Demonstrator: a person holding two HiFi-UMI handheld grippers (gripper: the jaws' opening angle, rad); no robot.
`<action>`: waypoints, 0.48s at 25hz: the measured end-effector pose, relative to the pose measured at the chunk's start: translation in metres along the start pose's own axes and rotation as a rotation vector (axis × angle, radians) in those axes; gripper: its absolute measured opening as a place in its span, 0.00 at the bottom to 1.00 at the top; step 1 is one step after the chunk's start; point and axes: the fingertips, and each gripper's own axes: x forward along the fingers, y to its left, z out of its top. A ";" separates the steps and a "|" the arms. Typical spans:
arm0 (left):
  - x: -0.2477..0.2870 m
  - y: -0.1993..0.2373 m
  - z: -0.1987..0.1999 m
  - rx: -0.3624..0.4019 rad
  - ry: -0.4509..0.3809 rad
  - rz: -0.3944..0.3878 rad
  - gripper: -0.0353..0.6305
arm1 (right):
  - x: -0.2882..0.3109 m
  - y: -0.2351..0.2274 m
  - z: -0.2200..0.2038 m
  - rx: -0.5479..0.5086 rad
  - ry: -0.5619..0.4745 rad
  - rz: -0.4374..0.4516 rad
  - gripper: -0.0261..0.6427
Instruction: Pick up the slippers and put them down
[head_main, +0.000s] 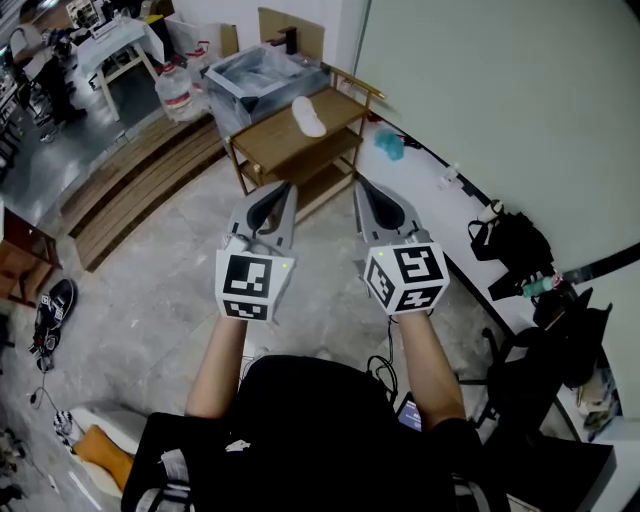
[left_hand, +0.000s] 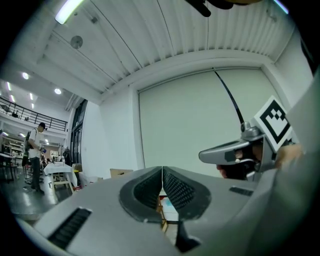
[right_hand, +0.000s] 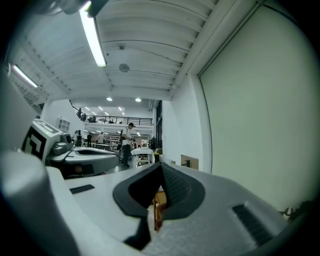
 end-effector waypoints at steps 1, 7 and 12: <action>0.001 -0.004 -0.003 0.001 0.007 0.007 0.06 | -0.002 -0.004 -0.002 0.002 0.002 0.005 0.03; 0.004 -0.016 -0.014 -0.019 0.034 0.028 0.06 | -0.005 -0.018 -0.018 0.031 0.021 0.035 0.03; 0.012 -0.012 -0.019 -0.013 0.034 0.064 0.06 | 0.003 -0.025 -0.024 0.050 0.032 0.057 0.03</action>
